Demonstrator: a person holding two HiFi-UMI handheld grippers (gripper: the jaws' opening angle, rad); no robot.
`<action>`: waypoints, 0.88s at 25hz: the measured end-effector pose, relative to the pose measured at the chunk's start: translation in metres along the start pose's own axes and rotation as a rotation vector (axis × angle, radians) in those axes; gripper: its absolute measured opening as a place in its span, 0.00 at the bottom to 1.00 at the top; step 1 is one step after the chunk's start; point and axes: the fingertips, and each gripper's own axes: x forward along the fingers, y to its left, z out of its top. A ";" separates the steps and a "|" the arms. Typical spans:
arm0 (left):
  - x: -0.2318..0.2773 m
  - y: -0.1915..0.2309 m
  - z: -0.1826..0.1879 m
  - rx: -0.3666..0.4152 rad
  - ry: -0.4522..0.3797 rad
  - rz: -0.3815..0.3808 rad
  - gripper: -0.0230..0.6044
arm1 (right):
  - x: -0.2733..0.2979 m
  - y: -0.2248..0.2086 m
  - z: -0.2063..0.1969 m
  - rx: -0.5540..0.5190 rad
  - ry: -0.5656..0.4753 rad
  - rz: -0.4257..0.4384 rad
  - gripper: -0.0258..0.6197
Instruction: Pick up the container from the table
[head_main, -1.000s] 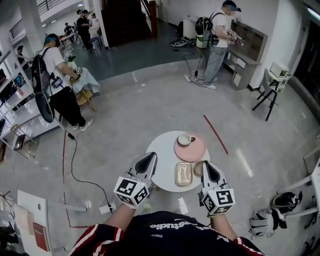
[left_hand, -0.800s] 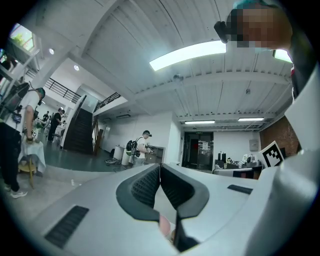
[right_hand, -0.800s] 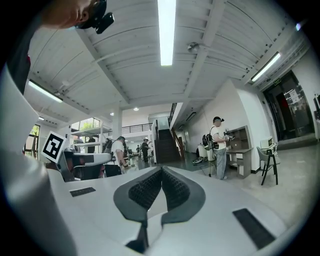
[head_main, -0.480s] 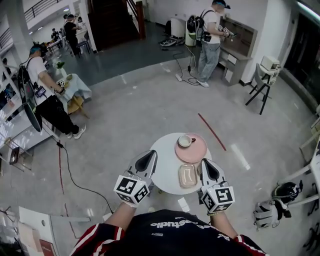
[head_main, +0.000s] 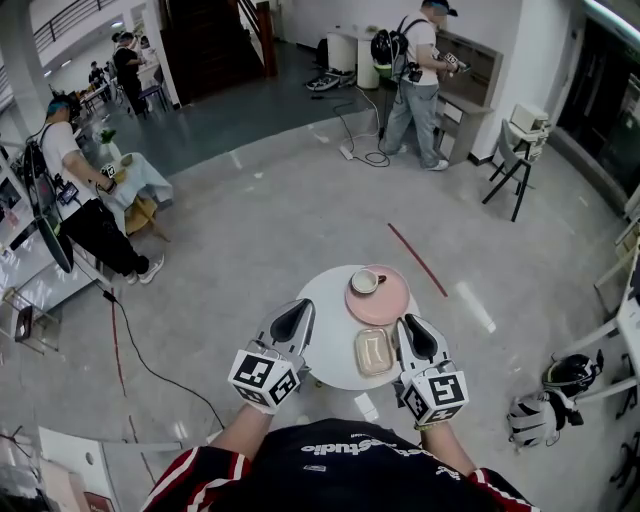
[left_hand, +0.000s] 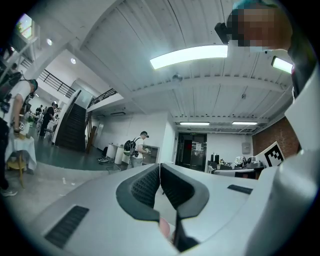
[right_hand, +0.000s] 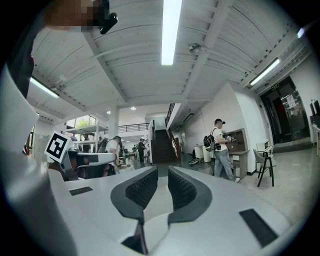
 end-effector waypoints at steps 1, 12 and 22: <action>0.001 0.000 0.000 -0.001 0.000 -0.002 0.08 | 0.001 0.000 -0.001 -0.003 0.005 0.003 0.15; 0.003 0.000 -0.005 0.001 0.005 -0.005 0.08 | 0.006 0.003 -0.011 -0.017 0.043 0.026 0.30; 0.008 -0.009 -0.014 -0.001 0.016 -0.004 0.08 | 0.002 -0.007 -0.035 0.017 0.094 0.028 0.30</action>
